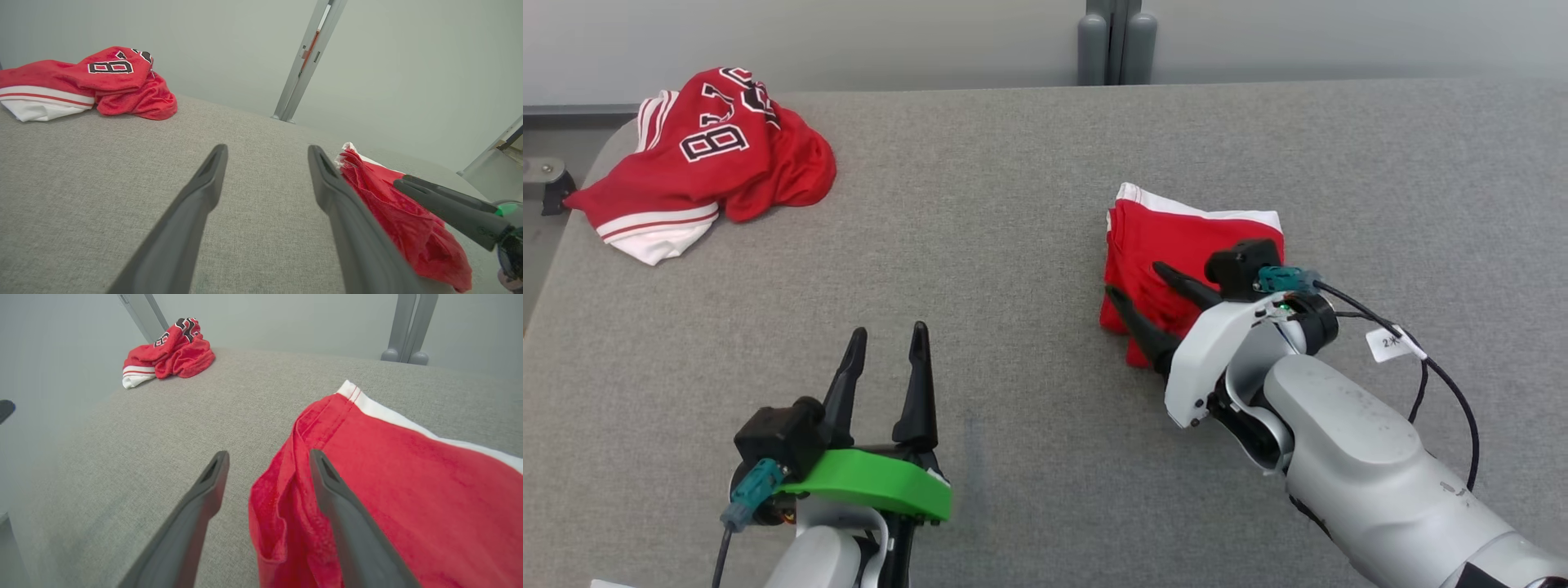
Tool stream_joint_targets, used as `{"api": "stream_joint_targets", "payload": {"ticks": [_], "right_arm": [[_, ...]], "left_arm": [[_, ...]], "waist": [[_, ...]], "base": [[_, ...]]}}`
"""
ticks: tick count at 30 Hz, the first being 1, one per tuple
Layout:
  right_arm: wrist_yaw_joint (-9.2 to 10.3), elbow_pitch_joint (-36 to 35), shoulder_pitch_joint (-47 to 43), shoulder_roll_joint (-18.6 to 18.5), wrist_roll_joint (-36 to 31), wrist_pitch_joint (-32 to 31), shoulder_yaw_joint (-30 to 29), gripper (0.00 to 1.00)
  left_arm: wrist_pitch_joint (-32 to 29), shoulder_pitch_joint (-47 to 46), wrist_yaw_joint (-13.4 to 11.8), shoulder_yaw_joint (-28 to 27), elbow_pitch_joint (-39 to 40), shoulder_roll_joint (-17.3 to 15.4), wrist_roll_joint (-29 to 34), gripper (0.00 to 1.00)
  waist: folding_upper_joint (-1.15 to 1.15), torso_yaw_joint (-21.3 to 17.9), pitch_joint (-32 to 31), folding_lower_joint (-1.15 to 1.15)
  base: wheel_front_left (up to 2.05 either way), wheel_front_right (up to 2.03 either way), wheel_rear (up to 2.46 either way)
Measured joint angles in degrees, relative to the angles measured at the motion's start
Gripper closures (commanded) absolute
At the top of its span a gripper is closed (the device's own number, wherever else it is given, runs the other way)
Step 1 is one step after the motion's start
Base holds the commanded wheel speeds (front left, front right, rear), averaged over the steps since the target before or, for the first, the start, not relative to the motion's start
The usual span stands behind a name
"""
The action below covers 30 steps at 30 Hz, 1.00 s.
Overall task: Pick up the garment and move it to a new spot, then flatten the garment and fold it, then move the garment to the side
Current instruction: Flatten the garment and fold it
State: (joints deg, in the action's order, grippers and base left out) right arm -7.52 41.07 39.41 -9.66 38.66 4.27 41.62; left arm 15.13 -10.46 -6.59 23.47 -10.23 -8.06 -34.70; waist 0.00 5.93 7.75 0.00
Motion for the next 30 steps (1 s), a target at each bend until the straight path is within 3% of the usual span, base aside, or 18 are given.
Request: {"api": "stream_joint_targets", "payload": {"ticks": [8, 15, 23, 30], "right_arm": [[0.00, -7.1, -4.9, -5.0, -2.4, 5.4, -7.6, 0.00], [0.00, -10.0, -10.2, -6.3, -6.6, 5.3, -16.9, 0.00], [0.00, -15.3, -16.7, -3.3, -12.8, 6.7, -27.3, 0.00], [0.00, -22.5, -23.6, 0.8, -18.8, 7.2, -33.8, 0.00]], "left_arm": [[0.0, 0.6, 1.0, 2.6, -1.2, 1.0, 0.3, 0.00], [-0.2, 1.1, 1.0, 3.9, -1.7, 1.5, 0.5, 0.00], [-0.2, 1.1, 1.4, 3.6, -1.8, 1.6, 1.0, 0.00], [0.0, 1.2, 1.0, -0.9, -0.3, 1.9, 4.4, 0.00]], "waist": [[0.00, -1.1, -1.0, 0.00], [0.00, -1.5, -1.3, 0.00], [0.00, -2.0, -2.3, 0.00], [0.00, -3.4, -3.5, 0.00]], "base": [[0.00, 0.00, 0.00], [0.00, 0.00, 0.00], [0.00, 0.00, 0.00], [0.00, 0.00, 0.00]]}}
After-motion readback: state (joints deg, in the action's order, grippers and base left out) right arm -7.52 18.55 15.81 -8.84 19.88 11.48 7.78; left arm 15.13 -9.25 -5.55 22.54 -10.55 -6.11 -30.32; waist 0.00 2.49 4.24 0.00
